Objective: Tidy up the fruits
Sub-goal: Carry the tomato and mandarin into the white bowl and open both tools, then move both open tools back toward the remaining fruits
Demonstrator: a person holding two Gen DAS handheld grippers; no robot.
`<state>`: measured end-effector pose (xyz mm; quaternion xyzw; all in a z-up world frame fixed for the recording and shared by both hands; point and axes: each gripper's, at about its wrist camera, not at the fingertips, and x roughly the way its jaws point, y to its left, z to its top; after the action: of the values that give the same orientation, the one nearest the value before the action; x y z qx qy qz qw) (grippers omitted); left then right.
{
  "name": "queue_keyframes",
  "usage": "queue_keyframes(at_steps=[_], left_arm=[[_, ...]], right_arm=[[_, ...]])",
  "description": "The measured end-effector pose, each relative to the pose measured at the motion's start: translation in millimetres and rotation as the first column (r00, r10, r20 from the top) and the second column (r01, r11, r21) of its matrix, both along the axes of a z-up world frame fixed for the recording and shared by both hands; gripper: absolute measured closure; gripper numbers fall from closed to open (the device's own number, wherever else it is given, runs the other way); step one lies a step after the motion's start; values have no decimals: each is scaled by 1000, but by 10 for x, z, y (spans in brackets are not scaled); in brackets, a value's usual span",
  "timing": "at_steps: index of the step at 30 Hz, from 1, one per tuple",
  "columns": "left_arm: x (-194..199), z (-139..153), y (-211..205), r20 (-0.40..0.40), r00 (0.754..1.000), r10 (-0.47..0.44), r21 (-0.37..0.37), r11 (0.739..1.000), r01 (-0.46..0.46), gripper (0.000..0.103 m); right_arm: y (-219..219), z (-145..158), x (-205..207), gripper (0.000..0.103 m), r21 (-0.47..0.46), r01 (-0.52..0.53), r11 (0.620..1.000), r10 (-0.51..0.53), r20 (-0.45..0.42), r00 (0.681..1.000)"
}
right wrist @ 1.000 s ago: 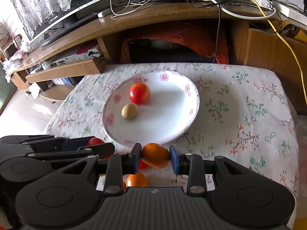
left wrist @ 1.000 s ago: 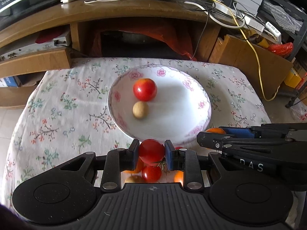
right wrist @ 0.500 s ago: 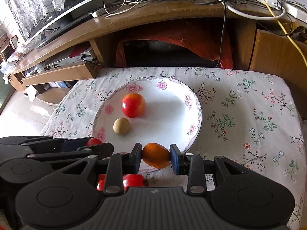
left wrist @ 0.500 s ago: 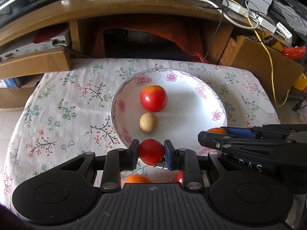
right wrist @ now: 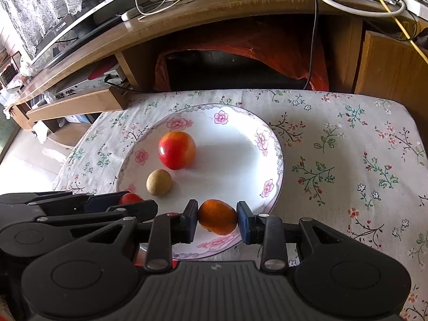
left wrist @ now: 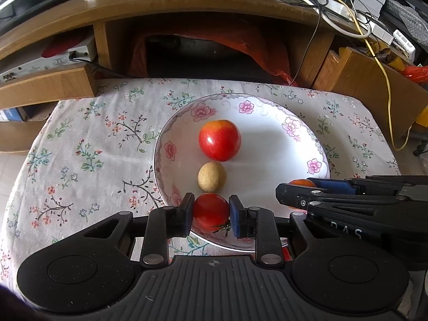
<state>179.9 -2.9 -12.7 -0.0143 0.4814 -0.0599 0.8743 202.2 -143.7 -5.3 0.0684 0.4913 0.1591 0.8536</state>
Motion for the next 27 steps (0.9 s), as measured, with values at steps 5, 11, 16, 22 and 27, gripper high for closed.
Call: queue_keyframes(at_steps=[5,11,16,22,27], left_arm=[[20,-14,6,-1,1000,6,-5,1000,-6,68],[32,-19,9,2,1000,12,-3,1000,-12,66],[26,-11,6,6,1000,14,0,1000,-14,66],[26,20,24,18,999,29,-5,1000,-29,60],[17,50,32,28,999,36,-5,999,-35,56]], right_arm=[[-4,-36,31,70,6,4,1000,-4,-2,1000],[-1,-45,45,70,5,7,1000,-7,3,1000],[-8,-42,46,70,9,9,1000,-9,6,1000],[-24,-13,39,70,14,18,1000,-18,15,1000],[-35,30,31,70,20,23,1000,-24,29,999]])
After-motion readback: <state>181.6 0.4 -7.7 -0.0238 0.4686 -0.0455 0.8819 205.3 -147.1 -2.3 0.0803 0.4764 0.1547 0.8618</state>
